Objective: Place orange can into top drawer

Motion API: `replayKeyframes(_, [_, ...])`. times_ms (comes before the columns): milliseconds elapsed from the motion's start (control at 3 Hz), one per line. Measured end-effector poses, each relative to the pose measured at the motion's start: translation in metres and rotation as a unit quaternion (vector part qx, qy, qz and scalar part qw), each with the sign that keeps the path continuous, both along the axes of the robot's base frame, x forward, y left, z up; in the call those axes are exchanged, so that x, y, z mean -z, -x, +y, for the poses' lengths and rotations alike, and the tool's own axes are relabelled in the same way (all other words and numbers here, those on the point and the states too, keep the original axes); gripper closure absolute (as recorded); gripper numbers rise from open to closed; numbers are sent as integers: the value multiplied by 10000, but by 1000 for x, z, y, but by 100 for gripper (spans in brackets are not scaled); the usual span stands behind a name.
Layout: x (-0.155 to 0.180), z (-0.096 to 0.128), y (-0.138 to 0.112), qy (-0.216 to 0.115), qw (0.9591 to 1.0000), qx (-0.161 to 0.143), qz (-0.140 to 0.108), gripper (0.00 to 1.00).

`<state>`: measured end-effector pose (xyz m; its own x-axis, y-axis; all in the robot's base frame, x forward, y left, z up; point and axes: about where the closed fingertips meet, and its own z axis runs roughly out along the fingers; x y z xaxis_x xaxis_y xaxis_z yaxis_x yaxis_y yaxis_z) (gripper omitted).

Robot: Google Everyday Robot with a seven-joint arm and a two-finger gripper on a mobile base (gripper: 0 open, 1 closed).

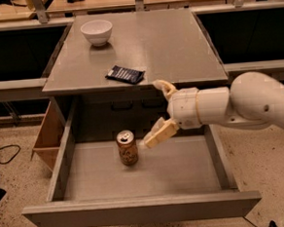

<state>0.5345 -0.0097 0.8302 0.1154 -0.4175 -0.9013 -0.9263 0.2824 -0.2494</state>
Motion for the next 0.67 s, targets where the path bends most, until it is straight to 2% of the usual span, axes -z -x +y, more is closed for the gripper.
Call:
replayKeyframes(333, [-35, -46, 6, 1363, 9897, 415, -157, 0])
replayKeyframes(667, [-60, -66, 8, 2404, 9657, 927, -305, 0])
